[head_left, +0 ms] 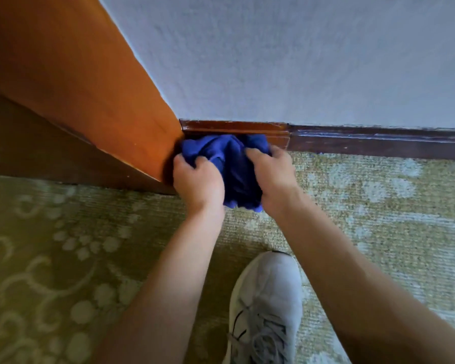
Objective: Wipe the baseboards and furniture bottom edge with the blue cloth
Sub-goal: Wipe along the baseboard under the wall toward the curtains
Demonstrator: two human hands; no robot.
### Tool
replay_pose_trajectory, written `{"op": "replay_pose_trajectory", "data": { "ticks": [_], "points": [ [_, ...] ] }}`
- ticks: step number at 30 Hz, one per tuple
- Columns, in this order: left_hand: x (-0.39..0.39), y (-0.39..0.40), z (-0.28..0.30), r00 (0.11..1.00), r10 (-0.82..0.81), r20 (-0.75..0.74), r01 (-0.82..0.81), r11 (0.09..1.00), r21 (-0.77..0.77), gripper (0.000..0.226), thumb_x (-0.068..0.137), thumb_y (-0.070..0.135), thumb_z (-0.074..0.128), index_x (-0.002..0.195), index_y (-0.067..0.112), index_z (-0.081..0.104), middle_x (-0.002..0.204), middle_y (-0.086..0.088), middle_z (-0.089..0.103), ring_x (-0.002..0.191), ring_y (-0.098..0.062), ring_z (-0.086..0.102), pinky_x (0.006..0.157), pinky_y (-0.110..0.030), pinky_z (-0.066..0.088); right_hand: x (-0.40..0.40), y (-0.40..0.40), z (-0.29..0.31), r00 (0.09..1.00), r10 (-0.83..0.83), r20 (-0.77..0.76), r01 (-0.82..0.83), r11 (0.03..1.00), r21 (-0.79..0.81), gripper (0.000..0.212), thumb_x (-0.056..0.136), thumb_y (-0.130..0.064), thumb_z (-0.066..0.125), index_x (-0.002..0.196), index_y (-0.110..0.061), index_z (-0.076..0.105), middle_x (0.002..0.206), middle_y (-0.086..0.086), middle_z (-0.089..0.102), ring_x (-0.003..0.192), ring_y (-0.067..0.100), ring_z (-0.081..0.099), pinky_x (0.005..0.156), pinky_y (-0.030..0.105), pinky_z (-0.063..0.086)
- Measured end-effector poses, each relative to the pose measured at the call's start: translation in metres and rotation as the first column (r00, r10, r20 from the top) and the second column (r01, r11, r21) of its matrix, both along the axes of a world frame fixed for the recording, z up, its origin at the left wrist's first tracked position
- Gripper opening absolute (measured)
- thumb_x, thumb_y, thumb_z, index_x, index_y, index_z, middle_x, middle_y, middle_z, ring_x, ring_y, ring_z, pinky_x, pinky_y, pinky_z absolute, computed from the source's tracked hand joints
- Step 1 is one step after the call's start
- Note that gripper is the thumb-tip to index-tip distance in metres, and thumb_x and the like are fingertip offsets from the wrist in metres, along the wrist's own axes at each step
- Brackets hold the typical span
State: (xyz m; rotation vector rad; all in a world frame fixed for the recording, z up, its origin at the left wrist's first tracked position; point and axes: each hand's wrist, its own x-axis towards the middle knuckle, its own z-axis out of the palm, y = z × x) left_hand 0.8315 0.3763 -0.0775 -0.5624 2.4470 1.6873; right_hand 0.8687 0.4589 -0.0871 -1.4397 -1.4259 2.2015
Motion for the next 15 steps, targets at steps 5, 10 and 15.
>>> {"op": "replay_pose_trajectory", "data": {
  "ticks": [5, 10, 15],
  "points": [
    [-0.027, 0.011, 0.001, 0.94, 0.047, 0.337, -0.154, 0.942, 0.297, 0.036, 0.091, 0.023, 0.062, 0.123, 0.008, 0.06, 0.12, -0.012, 0.066, 0.104, -0.028, 0.066, 0.094, -0.045, 0.054, -0.011, -0.001, -0.005, 0.997, 0.069, -0.023, -0.071, 0.994, -0.082, 0.017, 0.085, -0.008, 0.061, 0.102, -0.01, 0.061, 0.102, 0.015, 0.069, 0.101, 0.035, 0.066, 0.091, 0.048, 0.054],
    [-0.012, 0.049, 0.012, 0.903, -0.181, 0.391, 0.109, 0.974, 0.199, 0.013, 0.089, 0.02, 0.066, 0.094, 0.007, 0.066, 0.083, -0.005, 0.067, 0.065, -0.016, 0.061, 0.056, -0.019, 0.048, 0.026, 0.035, -0.015, 0.883, -0.469, -0.029, 0.449, 0.861, -0.239, 0.017, 0.076, -0.009, 0.055, 0.092, -0.009, 0.061, 0.082, 0.015, 0.061, 0.076, 0.026, 0.056, 0.071, 0.04, 0.044],
    [0.006, 0.074, 0.001, 0.852, -0.3, 0.428, 0.172, 0.934, 0.313, 0.012, 0.088, 0.008, 0.063, 0.076, 0.007, 0.064, 0.071, -0.006, 0.063, 0.079, -0.024, 0.061, 0.068, -0.032, 0.047, 0.036, 0.077, -0.024, 0.808, -0.589, 0.03, 0.583, 0.791, -0.187, 0.026, 0.076, -0.012, 0.049, 0.099, -0.009, 0.059, 0.087, 0.019, 0.059, 0.068, 0.026, 0.055, 0.061, 0.035, 0.047]
  ]
}}
